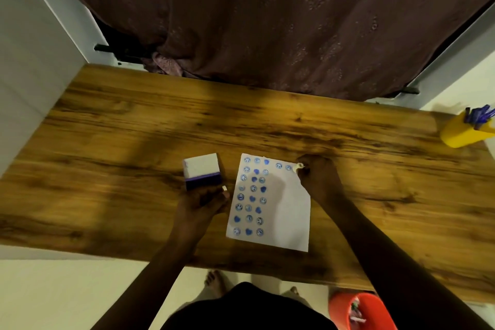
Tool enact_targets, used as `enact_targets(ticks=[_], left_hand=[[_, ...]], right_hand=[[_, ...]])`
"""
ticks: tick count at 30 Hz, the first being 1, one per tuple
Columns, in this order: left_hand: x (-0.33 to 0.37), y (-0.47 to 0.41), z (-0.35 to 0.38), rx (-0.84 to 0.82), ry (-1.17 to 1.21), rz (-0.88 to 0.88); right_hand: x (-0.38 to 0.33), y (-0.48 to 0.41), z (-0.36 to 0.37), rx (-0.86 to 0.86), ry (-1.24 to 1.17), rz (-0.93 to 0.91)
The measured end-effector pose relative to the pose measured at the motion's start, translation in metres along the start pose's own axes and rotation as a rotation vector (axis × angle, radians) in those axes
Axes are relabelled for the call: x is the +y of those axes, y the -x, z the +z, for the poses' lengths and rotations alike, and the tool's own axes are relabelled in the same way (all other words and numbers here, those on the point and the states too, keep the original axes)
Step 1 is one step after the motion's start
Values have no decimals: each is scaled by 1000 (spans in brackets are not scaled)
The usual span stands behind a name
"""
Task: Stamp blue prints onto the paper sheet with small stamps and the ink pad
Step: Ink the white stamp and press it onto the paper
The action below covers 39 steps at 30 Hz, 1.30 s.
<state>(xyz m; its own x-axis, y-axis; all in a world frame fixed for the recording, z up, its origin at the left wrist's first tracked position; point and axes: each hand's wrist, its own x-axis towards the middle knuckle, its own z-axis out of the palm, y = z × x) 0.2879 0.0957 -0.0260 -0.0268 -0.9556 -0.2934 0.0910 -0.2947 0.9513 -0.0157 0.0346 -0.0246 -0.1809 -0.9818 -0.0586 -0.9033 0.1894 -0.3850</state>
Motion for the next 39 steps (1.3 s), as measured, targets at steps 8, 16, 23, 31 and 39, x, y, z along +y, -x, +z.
enact_targets(ticks=[8, 16, 23, 31, 39], left_hand=[[-4, -2, -6, 0, -13, -13], [7, 2, 5, -11, -47, 14], [24, 9, 24, -25, -36, 55], [14, 12, 53, -98, -104, -35], [22, 26, 119, -289, -24, -67]], right_hand=[[0, -5, 3, -25, 63, 8], [-2, -10, 0, -55, 83, 5], [0, -13, -14, -103, -20, 25], [5, 16, -81, 63, -548, 98], [14, 107, -87, -143, -870, 123]])
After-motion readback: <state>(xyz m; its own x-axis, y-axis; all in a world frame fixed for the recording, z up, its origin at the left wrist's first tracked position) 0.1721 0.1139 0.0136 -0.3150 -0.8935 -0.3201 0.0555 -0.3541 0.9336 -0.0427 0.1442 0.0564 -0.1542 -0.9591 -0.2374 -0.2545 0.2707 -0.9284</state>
